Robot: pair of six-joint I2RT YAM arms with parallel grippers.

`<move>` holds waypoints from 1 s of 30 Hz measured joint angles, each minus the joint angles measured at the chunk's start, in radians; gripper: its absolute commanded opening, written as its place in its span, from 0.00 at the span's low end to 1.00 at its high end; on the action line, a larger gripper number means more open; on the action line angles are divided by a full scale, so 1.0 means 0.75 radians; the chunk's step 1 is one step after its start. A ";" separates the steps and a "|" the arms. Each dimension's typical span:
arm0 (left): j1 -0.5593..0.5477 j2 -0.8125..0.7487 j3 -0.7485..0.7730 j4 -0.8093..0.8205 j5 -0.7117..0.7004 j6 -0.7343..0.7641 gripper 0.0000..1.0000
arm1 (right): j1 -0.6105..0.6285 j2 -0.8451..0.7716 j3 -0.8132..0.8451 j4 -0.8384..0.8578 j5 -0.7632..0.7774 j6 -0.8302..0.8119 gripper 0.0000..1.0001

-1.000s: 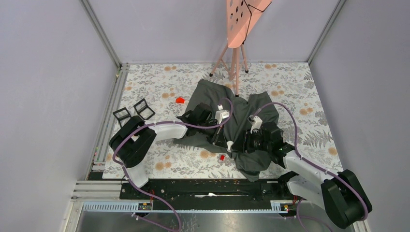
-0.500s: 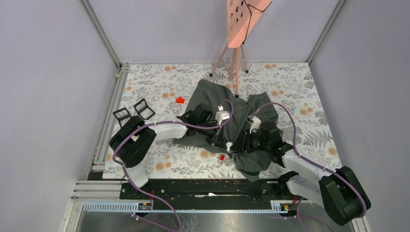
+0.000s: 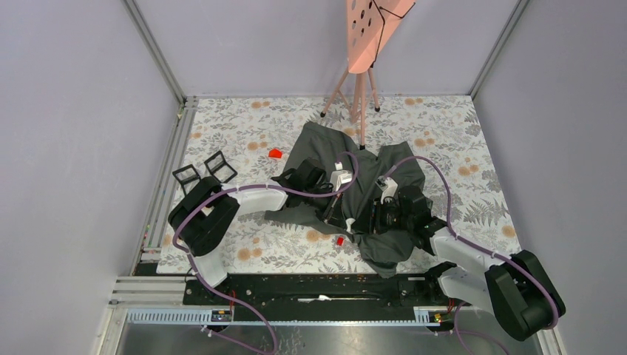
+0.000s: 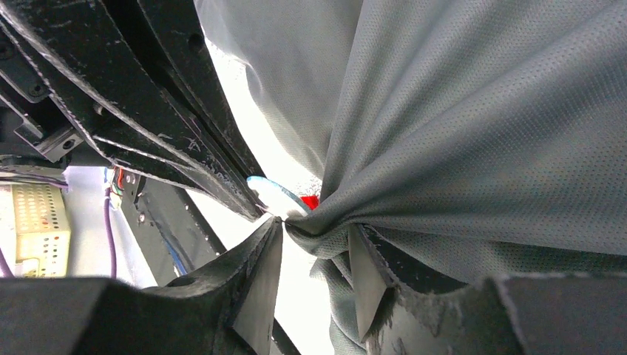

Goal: Pin the brooch onto the clothing

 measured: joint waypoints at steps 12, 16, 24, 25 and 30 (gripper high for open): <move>-0.007 0.001 0.006 -0.004 0.000 0.002 0.00 | -0.001 0.017 0.000 0.046 -0.018 0.010 0.45; -0.009 0.001 0.009 -0.003 -0.001 0.002 0.00 | 0.000 0.006 -0.002 0.044 -0.002 0.011 0.44; -0.009 0.001 0.028 0.018 -0.002 0.002 0.00 | 0.001 -0.104 -0.024 0.018 0.092 0.008 0.44; -0.009 0.001 0.031 0.021 -0.002 0.002 0.00 | 0.001 -0.114 -0.024 0.012 0.100 0.008 0.43; -0.014 0.001 0.034 0.026 -0.012 0.002 0.00 | 0.001 -0.127 -0.024 -0.001 0.130 0.008 0.42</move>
